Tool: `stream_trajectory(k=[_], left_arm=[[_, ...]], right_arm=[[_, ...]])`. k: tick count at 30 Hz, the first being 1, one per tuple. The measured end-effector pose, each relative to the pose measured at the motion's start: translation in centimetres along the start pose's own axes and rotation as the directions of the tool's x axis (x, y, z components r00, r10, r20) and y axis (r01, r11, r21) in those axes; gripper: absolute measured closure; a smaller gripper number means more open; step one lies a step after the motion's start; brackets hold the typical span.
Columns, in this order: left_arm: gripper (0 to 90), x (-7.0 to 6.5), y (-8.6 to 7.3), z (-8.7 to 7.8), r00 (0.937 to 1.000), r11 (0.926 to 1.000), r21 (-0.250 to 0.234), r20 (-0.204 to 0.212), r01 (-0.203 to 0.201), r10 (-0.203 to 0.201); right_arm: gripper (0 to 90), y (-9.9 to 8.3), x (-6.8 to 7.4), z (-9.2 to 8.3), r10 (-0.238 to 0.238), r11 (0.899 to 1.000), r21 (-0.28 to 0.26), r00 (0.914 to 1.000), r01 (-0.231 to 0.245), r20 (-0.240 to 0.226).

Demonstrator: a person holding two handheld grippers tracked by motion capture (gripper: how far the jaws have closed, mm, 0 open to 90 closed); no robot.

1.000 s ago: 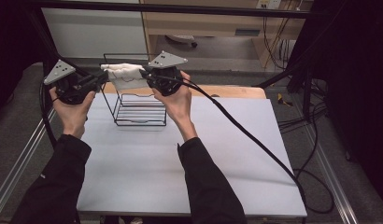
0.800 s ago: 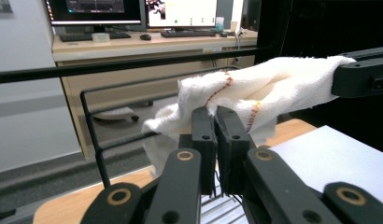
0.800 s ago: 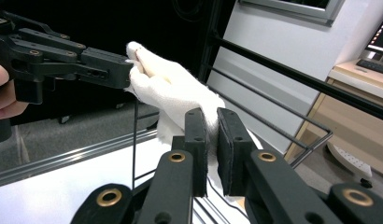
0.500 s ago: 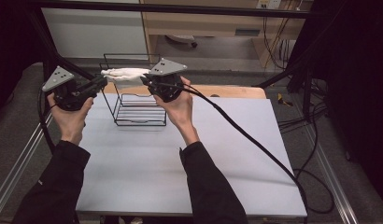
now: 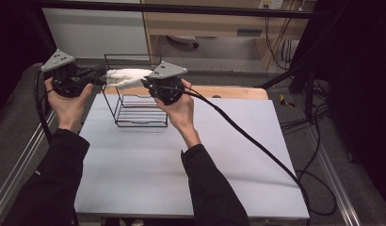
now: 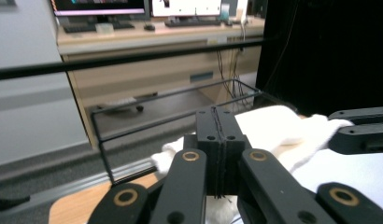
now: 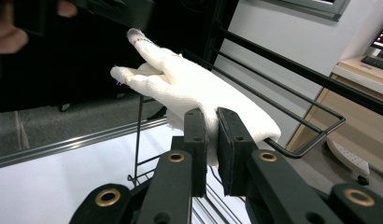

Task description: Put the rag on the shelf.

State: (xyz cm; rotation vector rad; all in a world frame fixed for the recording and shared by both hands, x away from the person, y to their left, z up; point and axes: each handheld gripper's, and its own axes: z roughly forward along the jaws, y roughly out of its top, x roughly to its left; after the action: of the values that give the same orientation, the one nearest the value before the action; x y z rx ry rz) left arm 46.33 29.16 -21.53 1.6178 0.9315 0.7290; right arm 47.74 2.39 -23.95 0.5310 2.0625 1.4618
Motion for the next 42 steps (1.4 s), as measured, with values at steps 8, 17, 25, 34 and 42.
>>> stream_trajectory(k=[8,17,25,34,42], left_arm=[[89.5,-0.5,-2.0,0.7,0.9989,0.9982,0.057,0.044,-0.016,0.014],[89.5,-0.3,-3.9,1.3,0.9987,0.9965,0.083,0.052,-0.005,0.001],[89.6,-0.3,-4.3,1.7,0.9992,0.9951,0.098,0.037,-0.014,0.011],[89.6,-0.6,-5.0,2.5,0.9991,0.9932,0.114,0.039,-0.023,0.019],[89.6,-0.6,-5.5,3.2,0.9994,0.9923,0.122,0.028,-0.024,0.021]], right_arm=[[81.9,-0.5,0.0,0.0,0.007,1.000,0.019,0.9999,-0.007,-0.014],[78.4,-1.0,0.2,0.3,0.000,0.999,0.050,0.9998,0.001,-0.022],[60.4,-0.4,0.2,-0.4,0.022,1.000,0.014,0.9989,-0.021,-0.041],[90.0,-0.6,0.1,0.8,0.115,0.991,0.080,0.9906,-0.109,-0.073],[90.0,-2.1,0.0,2.5,0.114,0.986,0.118,0.9933,-0.115,0.018]])
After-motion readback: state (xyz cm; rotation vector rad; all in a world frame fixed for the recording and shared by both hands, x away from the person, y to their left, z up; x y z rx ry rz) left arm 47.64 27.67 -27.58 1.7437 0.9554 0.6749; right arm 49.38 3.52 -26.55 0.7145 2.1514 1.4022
